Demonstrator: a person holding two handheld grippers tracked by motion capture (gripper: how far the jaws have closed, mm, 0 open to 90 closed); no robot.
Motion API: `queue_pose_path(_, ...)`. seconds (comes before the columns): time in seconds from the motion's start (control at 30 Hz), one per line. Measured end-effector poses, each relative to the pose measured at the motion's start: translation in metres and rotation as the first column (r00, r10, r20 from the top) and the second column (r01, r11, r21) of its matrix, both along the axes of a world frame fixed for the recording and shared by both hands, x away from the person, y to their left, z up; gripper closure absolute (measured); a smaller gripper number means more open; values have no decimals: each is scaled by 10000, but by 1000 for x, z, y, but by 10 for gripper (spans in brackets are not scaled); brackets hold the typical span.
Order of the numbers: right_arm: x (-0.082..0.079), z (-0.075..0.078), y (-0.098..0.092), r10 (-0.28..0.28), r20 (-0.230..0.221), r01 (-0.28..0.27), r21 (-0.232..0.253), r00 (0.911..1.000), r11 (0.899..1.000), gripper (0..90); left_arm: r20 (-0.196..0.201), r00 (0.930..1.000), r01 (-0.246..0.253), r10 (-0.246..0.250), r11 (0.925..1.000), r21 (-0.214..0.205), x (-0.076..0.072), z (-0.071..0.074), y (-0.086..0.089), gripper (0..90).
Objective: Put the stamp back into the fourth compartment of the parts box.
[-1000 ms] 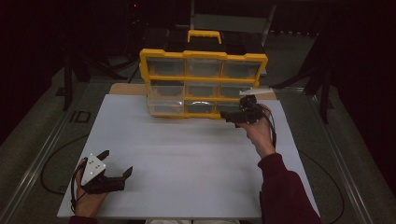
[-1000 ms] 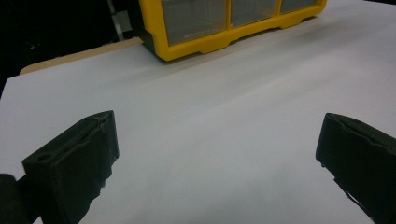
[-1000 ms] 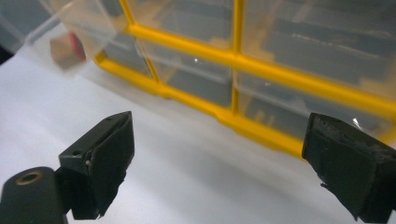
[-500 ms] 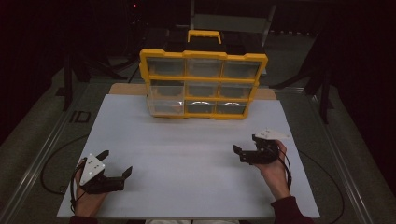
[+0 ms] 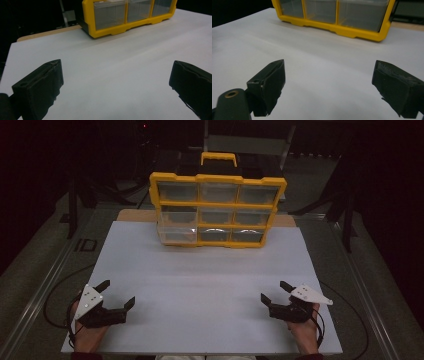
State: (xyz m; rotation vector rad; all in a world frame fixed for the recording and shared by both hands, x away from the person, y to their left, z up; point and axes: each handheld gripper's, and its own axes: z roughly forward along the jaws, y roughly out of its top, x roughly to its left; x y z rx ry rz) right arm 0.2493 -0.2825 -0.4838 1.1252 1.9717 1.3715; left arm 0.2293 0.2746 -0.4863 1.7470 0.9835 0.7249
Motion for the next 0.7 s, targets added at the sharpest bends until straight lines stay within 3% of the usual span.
queue_pose_path(0.13, -11, 1, -1, -98, 421, 107, -217, 9991, 9997, 93, 132, 9999, -37, 40, 9998, -194, -3, 4, 6, 2)
queue_pose_path(0.37, -16, 2, -9, 191, -179, -196, -271, 9997, 9994, 87, -25, 9997, 222, -223, 9997, -133, -3, 5, 12, 2)
queue_pose_path(0.47, -15, 0, -10, 226, -165, -236, -600, 9996, 9979, 88, -114, 9993, 349, -351, 9993, -127, -3, 5, 12, 1)
queue_pose_path(0.7, -14, -3, -10, 335, -199, -348, -681, 9992, 9971, 88, -174, 9989, 435, -436, 9990, -98, -2, 4, 11, 2)
